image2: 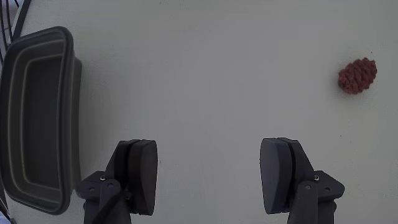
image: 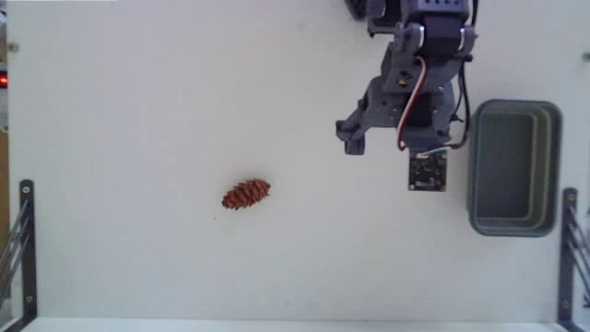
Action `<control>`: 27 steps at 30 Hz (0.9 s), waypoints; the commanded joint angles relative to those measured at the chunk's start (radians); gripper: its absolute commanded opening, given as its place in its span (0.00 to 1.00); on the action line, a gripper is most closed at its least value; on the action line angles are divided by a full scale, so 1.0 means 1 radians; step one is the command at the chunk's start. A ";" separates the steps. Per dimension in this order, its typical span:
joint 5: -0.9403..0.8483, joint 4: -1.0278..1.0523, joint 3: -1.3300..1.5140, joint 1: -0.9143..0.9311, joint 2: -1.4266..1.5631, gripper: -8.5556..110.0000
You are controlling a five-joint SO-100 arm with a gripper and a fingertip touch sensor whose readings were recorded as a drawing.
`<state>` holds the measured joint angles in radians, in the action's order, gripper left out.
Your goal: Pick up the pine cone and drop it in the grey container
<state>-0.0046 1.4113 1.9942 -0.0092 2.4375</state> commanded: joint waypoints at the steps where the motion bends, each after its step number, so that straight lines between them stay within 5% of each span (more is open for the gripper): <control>1: 0.005 0.019 0.005 0.009 0.043 1.00; 27: 0.005 0.019 0.005 0.009 0.043 1.00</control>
<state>-0.0046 1.4113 1.9942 -0.0092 2.4375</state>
